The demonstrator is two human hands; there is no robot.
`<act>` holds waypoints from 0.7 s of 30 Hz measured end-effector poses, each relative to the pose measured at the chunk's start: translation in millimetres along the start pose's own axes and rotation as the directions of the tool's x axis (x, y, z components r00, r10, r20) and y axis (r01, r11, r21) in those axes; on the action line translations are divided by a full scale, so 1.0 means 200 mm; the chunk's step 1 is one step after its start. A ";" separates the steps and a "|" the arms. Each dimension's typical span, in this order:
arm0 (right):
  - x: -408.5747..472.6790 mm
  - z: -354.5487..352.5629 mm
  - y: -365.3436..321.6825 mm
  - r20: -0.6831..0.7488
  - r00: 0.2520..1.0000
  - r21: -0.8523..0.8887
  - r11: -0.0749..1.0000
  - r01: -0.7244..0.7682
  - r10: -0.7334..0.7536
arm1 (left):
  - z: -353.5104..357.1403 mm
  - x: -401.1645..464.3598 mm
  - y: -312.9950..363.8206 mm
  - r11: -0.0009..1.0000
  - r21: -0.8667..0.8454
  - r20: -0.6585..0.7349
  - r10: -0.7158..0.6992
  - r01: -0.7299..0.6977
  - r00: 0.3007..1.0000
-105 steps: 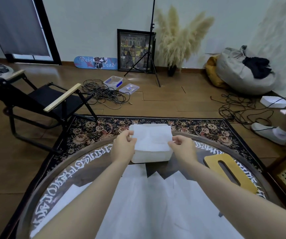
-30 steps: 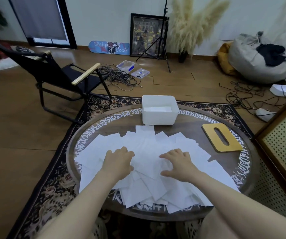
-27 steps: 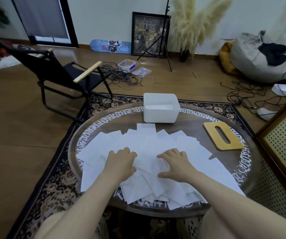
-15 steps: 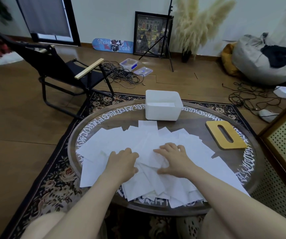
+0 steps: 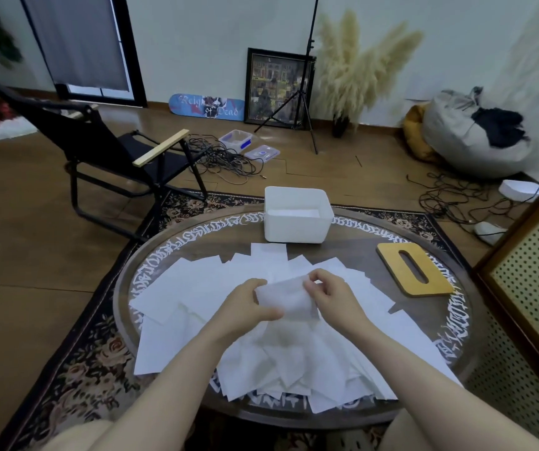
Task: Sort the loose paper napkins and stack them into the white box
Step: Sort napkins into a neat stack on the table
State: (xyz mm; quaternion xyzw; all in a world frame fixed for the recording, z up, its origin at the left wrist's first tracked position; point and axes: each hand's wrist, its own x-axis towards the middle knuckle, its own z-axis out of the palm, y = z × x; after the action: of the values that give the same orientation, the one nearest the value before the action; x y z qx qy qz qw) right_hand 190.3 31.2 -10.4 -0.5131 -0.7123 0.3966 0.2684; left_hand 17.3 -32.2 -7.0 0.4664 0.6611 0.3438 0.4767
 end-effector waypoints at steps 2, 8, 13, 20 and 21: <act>-0.02 -0.02 -0.02 -0.028 0.998 0.145 0.988 -0.060 0.065 | 0.02 -0.01 0.03 0.988 -0.147 0.055 -0.045 0.052 0.997; -0.06 -0.05 -0.04 -0.033 0.970 0.401 0.893 -0.206 0.239 | 0.08 -0.03 0.04 0.958 -0.257 0.055 -0.117 0.127 0.992; -0.09 -0.05 -0.04 0.119 0.964 0.383 0.885 -0.266 0.238 | 0.08 -0.04 0.06 0.944 -0.325 -0.108 -0.096 0.056 0.989; -0.05 -0.05 0.05 0.045 0.971 0.090 0.967 -0.237 0.234 | -0.05 -0.03 0.00 0.961 -0.275 -0.317 -0.067 -0.024 0.946; -0.03 -0.06 0.08 0.042 0.970 0.011 0.970 -0.241 0.241 | -0.08 -0.04 -0.02 0.962 -0.271 -0.334 -0.082 -0.013 0.939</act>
State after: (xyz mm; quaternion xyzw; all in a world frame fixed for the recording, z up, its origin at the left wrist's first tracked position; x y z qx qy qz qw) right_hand 209.7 30.5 -16.9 -0.5854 -0.6467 0.4425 0.2079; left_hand 2.3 -41.4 -3.7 0.3185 0.6891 0.4978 0.4194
